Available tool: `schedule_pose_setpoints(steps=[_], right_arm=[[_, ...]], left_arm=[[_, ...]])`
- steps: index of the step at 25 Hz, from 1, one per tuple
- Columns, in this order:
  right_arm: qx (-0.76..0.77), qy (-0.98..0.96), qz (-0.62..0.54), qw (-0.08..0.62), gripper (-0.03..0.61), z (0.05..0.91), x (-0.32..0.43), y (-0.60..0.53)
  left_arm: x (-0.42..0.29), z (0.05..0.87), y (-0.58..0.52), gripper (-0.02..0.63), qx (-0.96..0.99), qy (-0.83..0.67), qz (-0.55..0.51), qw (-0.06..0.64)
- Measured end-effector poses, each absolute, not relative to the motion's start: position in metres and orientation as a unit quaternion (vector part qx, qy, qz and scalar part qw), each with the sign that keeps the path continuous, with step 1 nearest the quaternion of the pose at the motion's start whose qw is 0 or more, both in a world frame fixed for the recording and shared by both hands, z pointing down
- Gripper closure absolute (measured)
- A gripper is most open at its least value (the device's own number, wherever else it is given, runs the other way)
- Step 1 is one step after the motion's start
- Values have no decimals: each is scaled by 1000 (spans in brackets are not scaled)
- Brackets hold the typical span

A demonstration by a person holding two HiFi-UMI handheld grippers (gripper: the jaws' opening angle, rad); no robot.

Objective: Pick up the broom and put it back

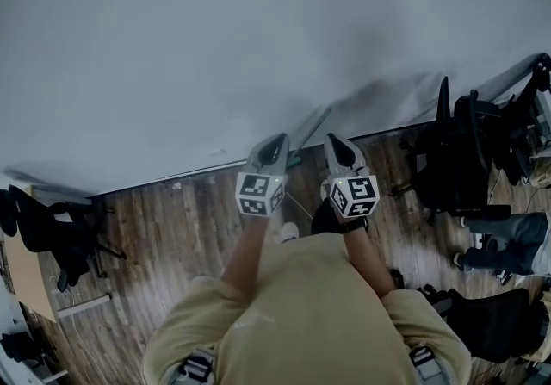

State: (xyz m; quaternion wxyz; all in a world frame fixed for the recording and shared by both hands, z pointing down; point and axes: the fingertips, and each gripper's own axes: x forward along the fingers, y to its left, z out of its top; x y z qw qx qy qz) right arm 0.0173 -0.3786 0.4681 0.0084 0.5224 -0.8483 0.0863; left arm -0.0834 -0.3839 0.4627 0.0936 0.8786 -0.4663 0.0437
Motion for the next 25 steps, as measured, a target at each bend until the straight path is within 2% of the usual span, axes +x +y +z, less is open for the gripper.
schedule_pose_setpoints(steps=[8,14,20,25], right_arm=[[550,-834,41,19,574,445,23,-353],[527,-849,35,25,574,443,21,-353],[488,-867,100,7,574,454,37,-371],[449,-884,118,45,574,476,69,-407]], left_arm=[[-91,437,-360,611,874,-483,18,52],[-91,458,-358,611,864,-498,9,82],[-68,457,-369,611,855,-511,11,92],[-34,468,-380,611,844,-524,28,109]])
